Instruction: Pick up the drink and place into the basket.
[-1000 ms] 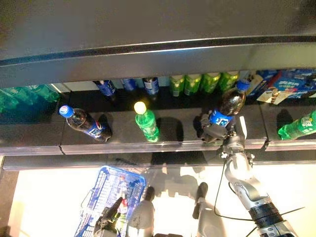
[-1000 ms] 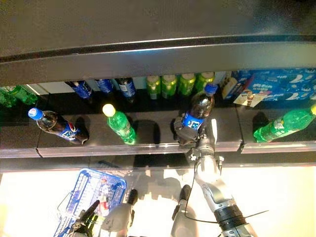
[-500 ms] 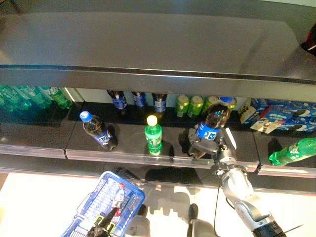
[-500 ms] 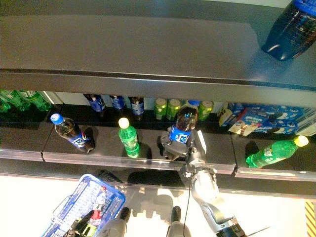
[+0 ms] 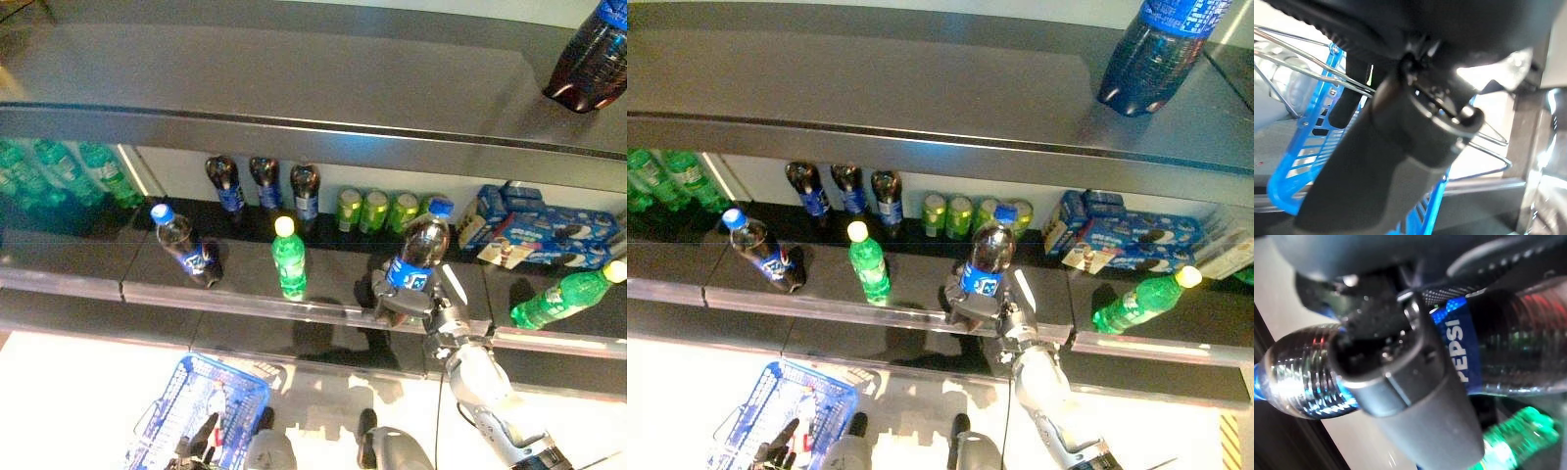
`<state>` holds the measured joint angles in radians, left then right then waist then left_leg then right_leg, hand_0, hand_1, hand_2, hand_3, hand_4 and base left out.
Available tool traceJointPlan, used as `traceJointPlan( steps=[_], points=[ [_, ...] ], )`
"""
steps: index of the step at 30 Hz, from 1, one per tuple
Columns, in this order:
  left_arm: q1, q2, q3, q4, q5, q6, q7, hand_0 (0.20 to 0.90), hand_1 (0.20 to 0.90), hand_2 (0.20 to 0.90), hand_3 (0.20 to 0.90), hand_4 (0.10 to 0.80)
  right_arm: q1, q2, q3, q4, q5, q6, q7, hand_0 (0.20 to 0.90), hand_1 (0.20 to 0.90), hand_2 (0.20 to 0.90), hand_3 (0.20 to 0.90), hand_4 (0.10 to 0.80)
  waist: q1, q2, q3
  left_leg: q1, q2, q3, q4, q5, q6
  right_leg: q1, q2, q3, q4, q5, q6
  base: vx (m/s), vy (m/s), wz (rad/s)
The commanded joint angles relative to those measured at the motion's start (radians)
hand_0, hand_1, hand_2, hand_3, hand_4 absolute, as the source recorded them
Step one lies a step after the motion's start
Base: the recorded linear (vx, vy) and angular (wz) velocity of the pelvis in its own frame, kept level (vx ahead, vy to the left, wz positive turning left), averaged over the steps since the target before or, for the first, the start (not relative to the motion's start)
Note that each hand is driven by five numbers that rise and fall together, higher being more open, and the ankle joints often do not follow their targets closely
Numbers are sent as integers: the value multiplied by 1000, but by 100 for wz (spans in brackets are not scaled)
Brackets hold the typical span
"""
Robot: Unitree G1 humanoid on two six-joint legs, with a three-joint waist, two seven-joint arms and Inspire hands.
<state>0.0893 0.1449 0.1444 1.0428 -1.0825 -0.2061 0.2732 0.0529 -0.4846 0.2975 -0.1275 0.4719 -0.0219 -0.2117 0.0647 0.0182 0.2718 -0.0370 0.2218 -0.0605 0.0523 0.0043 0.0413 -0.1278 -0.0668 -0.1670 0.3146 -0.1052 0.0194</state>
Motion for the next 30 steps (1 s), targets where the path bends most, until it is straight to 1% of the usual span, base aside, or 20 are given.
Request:
traceJointPlan(
  steps=[1,2,3,4,5,7,8,9,11,12,14,16,17,18,20,22,25,26,28,30],
  points=[
    [8,53,-12,-88,58,-54,-40,300,300,300,200,100,-36,18,-69,-159,4,-189,36,300,300,300,200,100,-38,-22,-90,-66,0,249,-61,271,-208,230,50,-78,-208,7,-5,-131,10,111],
    [10,54,-13,-92,59,-50,-45,300,300,300,200,100,-24,11,-73,-157,18,-203,61,300,300,300,200,100,-45,-24,-93,-69,2,265,-23,261,-207,227,38,-91,-212,11,-5,-134,66,148],
    [18,50,-13,-103,50,-56,-48,300,300,300,200,100,-16,-1,-70,-152,55,-216,116,300,300,300,200,100,-52,-34,-94,-59,-9,256,27,229,-198,224,18,-97,-211,14,-5,-136,109,130],
    [21,47,-11,-105,45,-59,-50,300,300,300,200,100,-18,-7,-67,-147,74,-221,146,300,300,300,200,100,-54,-41,-97,-54,-18,239,62,215,-192,219,9,-91,-216,20,-5,-169,156,75],
    [27,43,-14,-104,27,-77,-60,300,300,300,200,100,-23,-21,-56,-139,124,-228,222,300,300,300,200,100,-59,-54,-102,-48,-30,210,136,198,-188,208,-5,-80,-226,36,-7,-149,164,26],
    [19,38,-13,-96,25,-96,-66,300,300,300,200,100,-35,-44,-41,-134,207,-235,310,300,300,300,200,100,-74,-65,-114,6,-37,217,171,159,-179,194,-18,-77,-234,49,-8,-125,153,29],
    [18,39,-14,-95,25,-97,-66,300,300,300,200,100,-35,-46,-41,-134,216,-235,318,300,300,300,200,100,-76,-65,-116,15,-38,220,169,156,-179,192,-19,-78,-234,49,-7,-105,190,15],
    [7,41,-14,-90,25,-101,-63,300,300,300,200,100,-33,-52,-41,-142,269,-227,362,300,300,300,200,100,-92,-65,-127,69,-37,242,155,136,-181,186,-20,-83,-234,50,-5,-79,208,-11],
    [-14,50,-12,-63,20,-101,-71,300,300,300,200,100,-20,-51,-43,-151,291,-207,390,300,300,300,200,100,-121,-49,-155,147,-35,282,58,115,-183,174,-20,-92,-225,46,2,-59,270,22],
    [-15,51,-12,-61,19,-101,-72,300,300,300,200,100,-19,-50,-44,-152,292,-205,391,300,300,300,200,100,-122,-48,-155,149,-34,284,54,116,-183,174,-21,-92,-225,46,3,-41,266,56],
    [-29,57,-20,-48,15,-108,-82,300,300,300,200,100,-13,-33,-37,-160,312,-183,403,300,300,300,200,100,-130,-41,-161,152,-49,276,33,97,-175,176,-32,-85,-234,59,15,-46,200,28],
    [-25,64,-23,-55,25,-120,-94,300,300,300,200,100,-7,-1,-23,-167,322,-180,425,300,300,300,200,100,-133,-35,-170,174,-74,283,-10,49,-162,172,-55,-76,-253,91,42,-44,166,5],
    [-22,68,-21,-55,25,-122,-96,300,300,300,200,100,-7,5,-19,-170,320,-181,435,300,300,300,200,100,-133,-33,-170,180,-79,285,-21,41,-159,172,-59,-74,-258,98,48,-49,183,4],
    [-17,80,-20,-58,20,-119,-97,300,300,300,200,100,-3,18,-7,-175,305,-187,474,300,300,300,200,100,-133,-30,-174,188,-95,292,-35,15,-148,167,-75,-70,-267,116,65,-48,164,2],
    [-10,89,-14,-58,24,-119,-103,300,300,300,200,100,-7,21,7,-182,303,-191,515,300,300,300,200,100,-132,-29,-175,193,-108,301,-41,-11,-136,161,-85,-64,-271,127,76,-46,147,2],
    [-7,99,-10,-61,29,-126,-111,300,300,300,200,100,-18,23,23,-189,298,-182,583,300,300,300,200,100,-127,-28,-179,194,-118,309,-40,-26,-125,161,-90,-62,-278,132,84,-32,120,-1],
    [-15,111,-12,-75,22,-143,-121,300,300,300,200,100,-44,15,45,-196,300,-155,655,300,300,300,200,100,-117,-30,-179,191,-128,311,-31,-37,-116,166,-94,-60,-286,135,89,-8,82,-3],
    [-21,121,-20,-97,26,-159,-131,300,300,300,200,100,-64,5,64,-199,296,-136,696,300,300,300,200,100,-103,-32,-181,188,-130,308,-23,-43,-112,176,-94,-63,-287,131,89,10,55,1],
    [-22,128,-31,-128,48,-179,-135,300,300,300,200,100,-79,-1,82,-206,290,-125,727,300,300,300,200,100,-90,-36,-185,177,-133,292,-21,-41,-108,177,-92,-56,-285,128,88,9,31,3],
    [-33,145,-53,-197,103,-188,-129,300,300,300,200,100,-106,-9,97,-222,299,-105,738,300,300,300,200,100,-74,-42,-182,170,-136,245,-19,-42,-102,183,-87,-29,-263,108,86,5,-3,4]
  ],
)
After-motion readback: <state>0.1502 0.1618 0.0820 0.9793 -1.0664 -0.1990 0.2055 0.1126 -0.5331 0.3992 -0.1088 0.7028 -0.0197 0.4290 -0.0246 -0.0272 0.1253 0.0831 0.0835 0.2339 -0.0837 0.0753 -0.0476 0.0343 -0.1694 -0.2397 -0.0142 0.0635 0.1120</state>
